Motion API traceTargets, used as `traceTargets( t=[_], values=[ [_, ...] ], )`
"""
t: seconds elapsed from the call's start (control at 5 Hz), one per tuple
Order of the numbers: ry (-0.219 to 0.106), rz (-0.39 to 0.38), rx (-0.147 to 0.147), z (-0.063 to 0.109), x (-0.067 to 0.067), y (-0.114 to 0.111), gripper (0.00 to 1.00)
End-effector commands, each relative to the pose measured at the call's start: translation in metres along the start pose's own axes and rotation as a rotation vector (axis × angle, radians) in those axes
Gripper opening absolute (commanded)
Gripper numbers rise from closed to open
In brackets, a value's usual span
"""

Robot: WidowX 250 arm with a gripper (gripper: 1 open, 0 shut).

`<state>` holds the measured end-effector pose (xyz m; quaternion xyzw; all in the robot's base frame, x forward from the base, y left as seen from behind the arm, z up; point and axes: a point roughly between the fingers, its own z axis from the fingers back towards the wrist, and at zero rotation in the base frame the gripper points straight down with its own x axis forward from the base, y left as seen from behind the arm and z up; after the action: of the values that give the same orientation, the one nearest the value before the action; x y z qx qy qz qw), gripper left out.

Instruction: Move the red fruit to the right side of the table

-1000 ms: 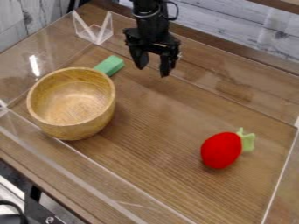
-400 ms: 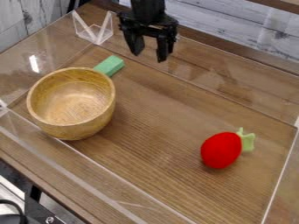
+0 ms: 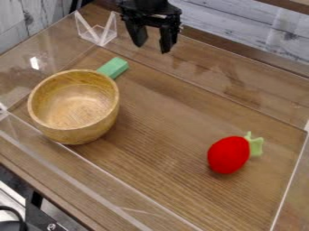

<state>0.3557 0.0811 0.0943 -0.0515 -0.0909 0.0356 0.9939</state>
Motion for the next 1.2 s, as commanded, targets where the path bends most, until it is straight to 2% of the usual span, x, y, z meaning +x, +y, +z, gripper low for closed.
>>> traceTargets(
  t=[0.0, 0.2, 0.4, 0.8, 1.0],
  values=[
    [-0.051, 0.005, -0.001, 0.0, 0.01, 0.0, 1.0],
    [-0.048, 0.012, -0.022, -0.012, 0.007, -0.007, 1.0],
    [-0.066, -0.008, -0.034, -0.008, 0.008, -0.013, 1.0],
    [-0.098, -0.018, -0.05, 0.015, -0.003, -0.029, 1.0],
    [-0.105, -0.067, -0.063, 0.035, 0.001, -0.027, 1.0]
  ],
)
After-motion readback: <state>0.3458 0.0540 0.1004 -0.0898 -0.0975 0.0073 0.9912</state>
